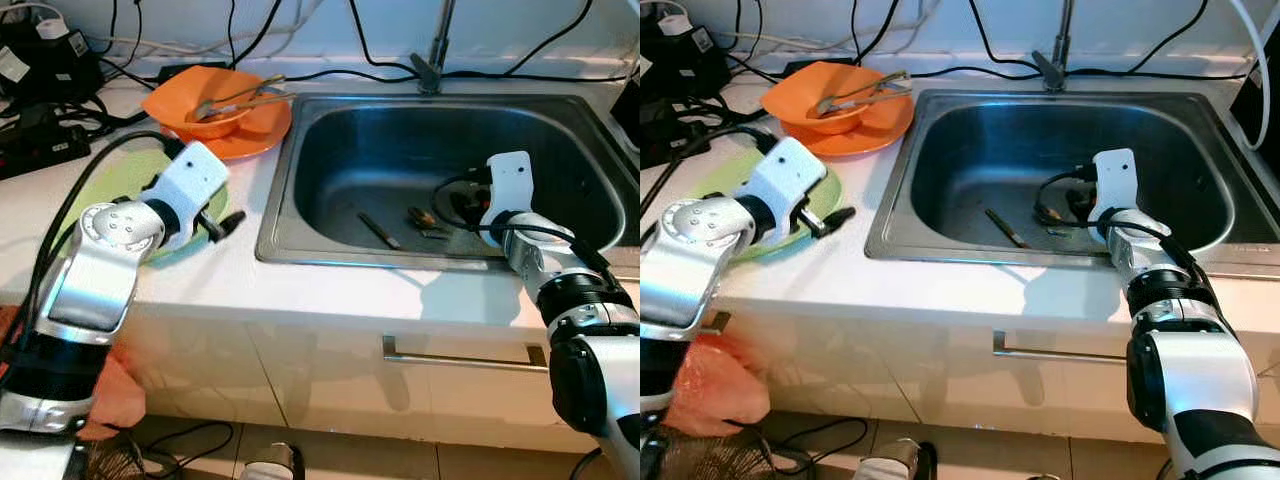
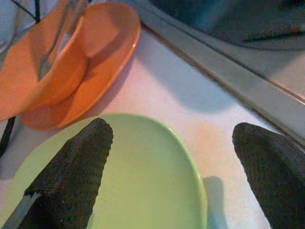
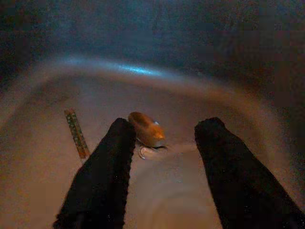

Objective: Kitchen organization

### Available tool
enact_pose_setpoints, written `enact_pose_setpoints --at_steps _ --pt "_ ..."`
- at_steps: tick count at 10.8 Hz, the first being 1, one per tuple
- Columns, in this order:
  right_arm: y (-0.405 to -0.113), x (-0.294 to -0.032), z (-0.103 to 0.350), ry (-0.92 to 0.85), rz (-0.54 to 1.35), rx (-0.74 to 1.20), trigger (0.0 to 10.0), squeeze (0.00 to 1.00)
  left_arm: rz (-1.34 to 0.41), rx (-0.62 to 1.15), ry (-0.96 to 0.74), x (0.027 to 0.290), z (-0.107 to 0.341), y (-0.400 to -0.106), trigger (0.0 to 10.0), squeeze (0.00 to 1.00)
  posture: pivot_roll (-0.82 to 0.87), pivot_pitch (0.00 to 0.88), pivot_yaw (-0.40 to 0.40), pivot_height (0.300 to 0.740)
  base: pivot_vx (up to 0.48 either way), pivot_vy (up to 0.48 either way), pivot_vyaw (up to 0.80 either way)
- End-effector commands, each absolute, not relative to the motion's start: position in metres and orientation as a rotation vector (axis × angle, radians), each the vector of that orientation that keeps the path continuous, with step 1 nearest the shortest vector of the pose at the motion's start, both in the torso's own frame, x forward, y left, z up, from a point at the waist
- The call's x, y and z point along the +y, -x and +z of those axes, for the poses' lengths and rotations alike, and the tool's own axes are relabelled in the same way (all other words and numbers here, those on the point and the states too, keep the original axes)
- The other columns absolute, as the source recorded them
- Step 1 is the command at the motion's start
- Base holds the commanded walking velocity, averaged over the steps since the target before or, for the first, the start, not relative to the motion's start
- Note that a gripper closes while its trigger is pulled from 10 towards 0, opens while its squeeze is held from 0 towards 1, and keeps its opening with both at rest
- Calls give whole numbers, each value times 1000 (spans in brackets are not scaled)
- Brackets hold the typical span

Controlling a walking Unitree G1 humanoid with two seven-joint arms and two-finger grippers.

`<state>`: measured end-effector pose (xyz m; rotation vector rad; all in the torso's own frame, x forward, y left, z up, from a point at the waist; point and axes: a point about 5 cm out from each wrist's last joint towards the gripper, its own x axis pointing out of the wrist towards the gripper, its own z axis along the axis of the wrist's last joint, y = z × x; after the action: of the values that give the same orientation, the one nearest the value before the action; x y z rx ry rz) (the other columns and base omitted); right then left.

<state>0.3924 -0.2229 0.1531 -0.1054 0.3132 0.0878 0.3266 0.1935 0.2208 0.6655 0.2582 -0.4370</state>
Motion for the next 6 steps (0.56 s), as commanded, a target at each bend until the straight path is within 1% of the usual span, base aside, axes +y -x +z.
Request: enact_pose_setpoints --at_steps 1,3,4,5,6 --pt "-390 -221 145 94 92 340 10000 1000 -465 287 -700 194 218 -322 10000 1000 252 73 92 740 0 0 0" --pt "-392 -220 150 80 90 322 10000 1000 -479 336 -755 199 216 -318 10000 1000 254 71 92 740 0 0 0" --pt "-395 -217 155 67 93 304 10000 1000 -473 368 -809 205 213 -317 10000 1000 263 69 92 740 0 0 0" --pt "-399 -208 163 19 136 282 10000 1000 -444 396 -894 215 209 -318 10000 94 266 68 91 740 0 0 0" --pt "-400 -199 168 -11 198 276 10000 937 -434 405 -897 218 206 -318 10000 0 267 70 92 740 0 0 0"
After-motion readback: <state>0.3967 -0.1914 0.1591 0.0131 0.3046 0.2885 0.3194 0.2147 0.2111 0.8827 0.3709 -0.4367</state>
